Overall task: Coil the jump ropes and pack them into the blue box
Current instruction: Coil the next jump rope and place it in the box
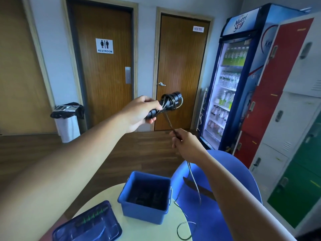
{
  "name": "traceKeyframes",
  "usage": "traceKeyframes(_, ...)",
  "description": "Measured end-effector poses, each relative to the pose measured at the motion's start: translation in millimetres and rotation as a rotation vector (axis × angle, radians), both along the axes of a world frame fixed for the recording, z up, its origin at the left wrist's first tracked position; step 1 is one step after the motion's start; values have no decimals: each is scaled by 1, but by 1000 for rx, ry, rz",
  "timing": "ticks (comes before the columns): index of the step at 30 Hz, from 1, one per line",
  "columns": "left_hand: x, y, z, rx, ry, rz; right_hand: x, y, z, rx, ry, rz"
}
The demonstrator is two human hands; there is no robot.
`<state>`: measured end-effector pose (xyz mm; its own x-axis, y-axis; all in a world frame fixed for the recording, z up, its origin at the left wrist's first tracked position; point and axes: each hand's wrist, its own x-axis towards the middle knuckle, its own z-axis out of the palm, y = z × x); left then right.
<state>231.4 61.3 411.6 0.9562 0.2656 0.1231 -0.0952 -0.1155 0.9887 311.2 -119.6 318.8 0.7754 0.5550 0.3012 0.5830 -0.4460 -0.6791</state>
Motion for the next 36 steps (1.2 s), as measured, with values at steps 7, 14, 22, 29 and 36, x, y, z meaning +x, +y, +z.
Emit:
traceKeyframes(7,2,17,-23,1236,-3,165,-7,-2,35,-315,-249,21)
traceKeyframes(14,-5,20,-25,963,171,-412,2,-16,68,-182,-244,99)
traceKeyframes(22,-23,23,-15,123,-15,-677,6,-25,39,364,382,473)
traceKeyframes(29,-3,17,-14,-293,-150,-148,-11,12,10,430,597,282)
traceKeyframes(36,10,21,-29,884,-74,373,-12,15,17,17,310,223)
